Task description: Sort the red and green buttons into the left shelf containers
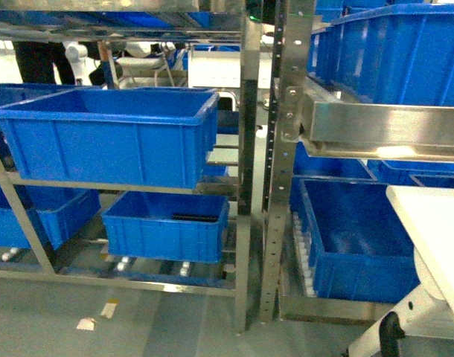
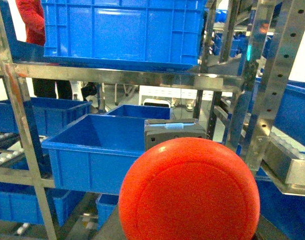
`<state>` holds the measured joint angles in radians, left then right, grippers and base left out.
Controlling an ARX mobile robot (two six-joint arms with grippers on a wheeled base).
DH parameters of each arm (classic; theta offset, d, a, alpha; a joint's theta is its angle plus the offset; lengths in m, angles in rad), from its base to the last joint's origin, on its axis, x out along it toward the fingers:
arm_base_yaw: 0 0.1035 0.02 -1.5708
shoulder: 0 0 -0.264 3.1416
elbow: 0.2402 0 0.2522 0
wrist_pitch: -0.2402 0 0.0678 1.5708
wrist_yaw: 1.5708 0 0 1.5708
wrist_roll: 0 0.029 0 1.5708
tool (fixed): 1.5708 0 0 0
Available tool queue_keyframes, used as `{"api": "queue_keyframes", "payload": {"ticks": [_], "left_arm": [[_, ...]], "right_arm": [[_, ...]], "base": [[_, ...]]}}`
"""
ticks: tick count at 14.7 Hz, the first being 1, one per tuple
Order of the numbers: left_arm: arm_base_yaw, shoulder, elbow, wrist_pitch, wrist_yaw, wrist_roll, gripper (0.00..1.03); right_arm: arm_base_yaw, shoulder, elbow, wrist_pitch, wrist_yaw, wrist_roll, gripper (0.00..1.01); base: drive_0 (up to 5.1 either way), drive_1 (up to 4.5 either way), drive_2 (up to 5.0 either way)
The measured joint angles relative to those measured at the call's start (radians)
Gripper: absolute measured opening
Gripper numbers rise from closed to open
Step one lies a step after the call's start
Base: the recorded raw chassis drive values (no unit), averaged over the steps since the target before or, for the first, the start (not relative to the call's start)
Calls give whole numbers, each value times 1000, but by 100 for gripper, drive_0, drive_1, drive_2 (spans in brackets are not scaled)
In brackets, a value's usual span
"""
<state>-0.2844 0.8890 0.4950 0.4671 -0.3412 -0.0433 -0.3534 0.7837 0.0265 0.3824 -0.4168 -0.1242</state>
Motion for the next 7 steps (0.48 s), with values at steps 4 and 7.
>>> {"api": "queue_keyframes", "payload": {"ticks": [4,7], "left_arm": [[-1,0,0,0,1,0,23],[-1,0,0,0,1,0,23]], "right_arm": [[0,0,0,0,0,0,26],[0,0,0,0,0,0,26]], "base": [[-477,364,112],[-473,379,82]]}}
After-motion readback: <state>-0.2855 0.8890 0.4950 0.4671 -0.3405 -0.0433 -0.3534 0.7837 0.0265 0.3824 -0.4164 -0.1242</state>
